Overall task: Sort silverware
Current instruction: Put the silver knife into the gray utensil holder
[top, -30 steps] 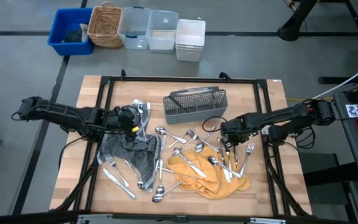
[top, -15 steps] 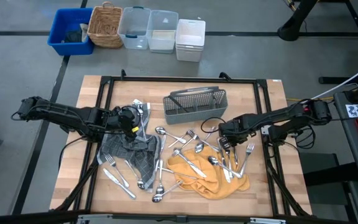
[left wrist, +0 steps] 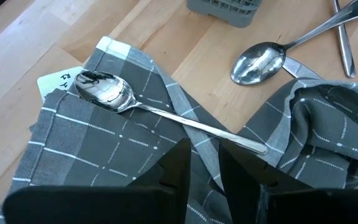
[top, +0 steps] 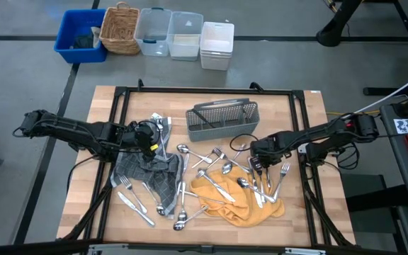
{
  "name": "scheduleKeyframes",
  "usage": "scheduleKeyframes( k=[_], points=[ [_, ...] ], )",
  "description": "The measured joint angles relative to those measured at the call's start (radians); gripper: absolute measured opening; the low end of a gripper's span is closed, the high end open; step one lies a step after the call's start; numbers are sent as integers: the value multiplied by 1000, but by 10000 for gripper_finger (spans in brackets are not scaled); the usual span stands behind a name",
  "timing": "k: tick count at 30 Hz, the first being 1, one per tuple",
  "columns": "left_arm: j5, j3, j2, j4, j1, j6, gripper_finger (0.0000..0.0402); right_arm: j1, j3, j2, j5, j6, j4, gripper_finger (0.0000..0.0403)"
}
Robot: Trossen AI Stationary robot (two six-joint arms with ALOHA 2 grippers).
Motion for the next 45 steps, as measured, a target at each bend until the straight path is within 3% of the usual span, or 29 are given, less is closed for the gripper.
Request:
scheduleKeyframes(
  k=[7,17,32,41,45],
  points=[
    [0,0,0,0,0,0,74,0,-4,0,21,0,-15,97],
    [0,0,0,0,0,0,74,-2,-6,1,42,2,-24,26],
    [0,0,0,0,0,0,74,-3,16,-24,50,-4,-31,28],
    [0,0,0,0,0,0,74,-3,74,-25,78,-7,-153,3],
    [0,0,0,0,0,0,74,-3,76,-26,78,-9,-163,10]
  ],
)
